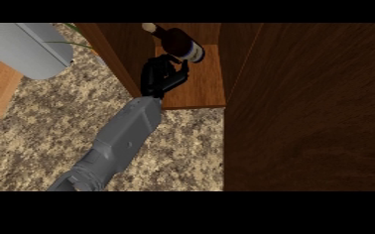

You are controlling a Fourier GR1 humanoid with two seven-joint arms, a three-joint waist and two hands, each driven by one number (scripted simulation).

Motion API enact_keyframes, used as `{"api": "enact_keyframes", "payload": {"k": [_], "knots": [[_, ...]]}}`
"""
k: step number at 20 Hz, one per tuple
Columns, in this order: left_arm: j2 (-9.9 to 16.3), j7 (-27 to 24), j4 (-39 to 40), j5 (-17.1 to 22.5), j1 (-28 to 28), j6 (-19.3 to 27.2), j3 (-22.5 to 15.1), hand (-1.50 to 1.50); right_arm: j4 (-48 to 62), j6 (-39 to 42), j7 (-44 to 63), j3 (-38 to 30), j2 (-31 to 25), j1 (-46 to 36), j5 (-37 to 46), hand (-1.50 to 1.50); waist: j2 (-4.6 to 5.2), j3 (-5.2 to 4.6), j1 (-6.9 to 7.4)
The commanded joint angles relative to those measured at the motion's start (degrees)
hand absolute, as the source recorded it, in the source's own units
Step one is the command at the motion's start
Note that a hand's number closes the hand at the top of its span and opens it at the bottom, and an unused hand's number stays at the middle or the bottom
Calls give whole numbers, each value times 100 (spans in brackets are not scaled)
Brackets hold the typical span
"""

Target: Pick up the wine, place it into the cabinet and close the cabinet

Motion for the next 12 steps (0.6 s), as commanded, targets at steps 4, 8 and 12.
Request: {"api": "enact_keyframes", "payload": {"k": [4, 8, 12], "knots": [[-1, -542, 439, 119, 24, -207, 295, 150, 121, -21, 6, -75, -76, -265, -33, -150, 30, -3, -27], [128, -887, 590, 109, 48, -424, 461, 150, 151, -33, -105, 106, 61, -169, 161, -150, 21, -2, 57], [-1, -1324, 434, 7, 21, -114, 404, -150, -42, 210, -229, -46, -48, 287, 4, -150, -16, 2, 55]]}}
